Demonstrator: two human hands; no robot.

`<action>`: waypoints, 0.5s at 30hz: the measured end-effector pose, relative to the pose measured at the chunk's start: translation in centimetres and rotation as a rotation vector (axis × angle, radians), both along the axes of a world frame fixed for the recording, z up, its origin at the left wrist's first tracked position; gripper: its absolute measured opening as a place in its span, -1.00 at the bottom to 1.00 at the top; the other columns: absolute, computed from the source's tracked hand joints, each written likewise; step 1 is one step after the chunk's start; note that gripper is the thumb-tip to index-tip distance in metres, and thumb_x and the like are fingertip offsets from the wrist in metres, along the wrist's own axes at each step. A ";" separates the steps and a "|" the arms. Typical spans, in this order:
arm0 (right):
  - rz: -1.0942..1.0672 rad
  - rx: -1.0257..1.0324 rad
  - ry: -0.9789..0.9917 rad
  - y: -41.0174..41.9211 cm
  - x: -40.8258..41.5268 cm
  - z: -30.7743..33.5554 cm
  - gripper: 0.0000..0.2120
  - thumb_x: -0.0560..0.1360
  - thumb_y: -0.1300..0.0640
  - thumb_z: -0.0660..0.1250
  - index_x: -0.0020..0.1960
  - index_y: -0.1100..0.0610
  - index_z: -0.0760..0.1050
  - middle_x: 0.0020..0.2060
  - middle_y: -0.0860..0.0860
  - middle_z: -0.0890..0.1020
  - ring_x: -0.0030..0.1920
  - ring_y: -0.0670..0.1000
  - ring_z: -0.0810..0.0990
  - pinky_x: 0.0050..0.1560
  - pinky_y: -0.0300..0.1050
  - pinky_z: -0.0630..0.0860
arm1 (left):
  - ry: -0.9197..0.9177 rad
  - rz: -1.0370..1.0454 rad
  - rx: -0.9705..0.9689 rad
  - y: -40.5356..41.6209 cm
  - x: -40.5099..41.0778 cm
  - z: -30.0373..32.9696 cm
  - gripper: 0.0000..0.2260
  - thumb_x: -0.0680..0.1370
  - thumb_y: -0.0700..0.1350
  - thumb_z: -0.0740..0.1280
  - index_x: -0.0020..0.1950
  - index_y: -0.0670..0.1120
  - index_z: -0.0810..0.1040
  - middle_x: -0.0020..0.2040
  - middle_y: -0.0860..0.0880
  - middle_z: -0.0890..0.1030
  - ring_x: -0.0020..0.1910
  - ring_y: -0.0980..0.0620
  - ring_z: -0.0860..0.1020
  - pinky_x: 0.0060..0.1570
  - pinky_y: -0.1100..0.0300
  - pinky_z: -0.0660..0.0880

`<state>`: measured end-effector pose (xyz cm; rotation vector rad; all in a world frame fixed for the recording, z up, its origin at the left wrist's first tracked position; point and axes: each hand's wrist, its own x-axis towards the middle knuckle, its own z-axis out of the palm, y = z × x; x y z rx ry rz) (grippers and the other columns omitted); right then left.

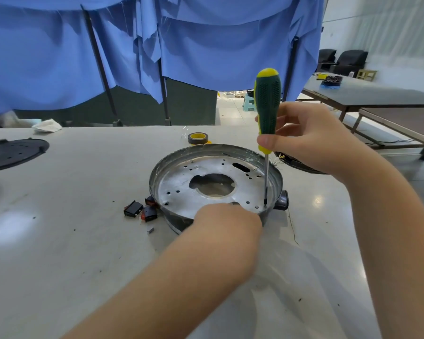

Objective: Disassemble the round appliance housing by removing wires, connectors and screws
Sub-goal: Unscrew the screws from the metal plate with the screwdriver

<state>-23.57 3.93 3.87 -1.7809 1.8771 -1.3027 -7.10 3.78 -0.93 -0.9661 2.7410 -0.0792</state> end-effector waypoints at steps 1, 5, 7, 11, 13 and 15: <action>-0.005 -0.005 -0.002 0.0 0.0 0.0 -0.73 0.38 0.10 0.50 0.07 0.03 0.59 -0.08 0.03 0.66 -0.10 0.05 0.67 0.10 0.09 0.58 | 0.059 -0.020 -0.030 -0.2 0.4 0.7 -0.75 0.51 -0.11 0.33 -0.31 -0.04 0.32 -0.33 0.01 0.35 -0.40 0.07 0.33 -0.46 0.25 0.21; -0.025 -0.026 0.007 0.1 0.1 0.0 -0.75 0.40 0.10 0.49 0.06 0.04 0.58 -0.09 0.00 0.67 -0.10 0.02 0.67 0.12 0.08 0.57 | 0.290 -0.080 0.006 -1.5 1.2 2.4 -0.78 0.44 0.02 0.41 -0.27 -0.03 0.44 -0.27 0.04 0.51 -0.26 0.04 0.51 -0.40 0.24 0.38; -0.032 -0.045 0.007 0.1 0.2 0.1 -0.76 0.41 0.11 0.48 0.06 0.04 0.58 -0.09 -0.01 0.67 -0.11 0.00 0.68 0.10 0.05 0.58 | 0.363 -0.086 0.001 -2.4 1.4 2.4 -0.81 0.43 0.07 0.41 -0.17 0.02 0.46 -0.23 0.08 0.49 -0.21 0.06 0.48 -0.37 0.22 0.36; -0.020 -0.109 -0.041 0.2 0.3 0.3 -0.83 0.43 0.13 0.47 -0.01 -0.01 0.57 -0.13 -0.01 0.67 -0.17 -0.03 0.69 0.04 -0.05 0.61 | 0.270 -0.043 0.076 -3.4 1.4 1.1 -0.70 0.43 0.05 0.43 0.07 0.01 0.44 -0.06 0.05 0.49 -0.11 0.05 0.47 -0.27 0.22 0.42; -0.005 -0.129 -0.067 0.4 0.4 0.4 -0.84 0.44 0.15 0.46 -0.02 -0.01 0.56 -0.14 0.00 0.68 -0.19 -0.05 0.69 0.03 -0.09 0.61 | 0.230 -0.036 0.075 -3.7 0.9 0.5 -0.75 0.46 -0.04 0.41 0.09 -0.04 0.47 -0.01 0.00 0.52 -0.06 -0.01 0.52 -0.17 0.14 0.52; -0.003 -0.149 -0.090 0.4 0.4 0.5 -0.84 0.45 0.17 0.45 0.00 0.03 0.56 -0.13 0.01 0.67 -0.22 -0.06 0.69 0.03 -0.09 0.61 | 0.226 -0.044 0.071 -3.9 0.6 0.1 -0.83 0.49 -0.14 0.36 0.06 -0.07 0.50 -0.01 -0.04 0.53 -0.06 -0.05 0.54 -0.16 0.13 0.54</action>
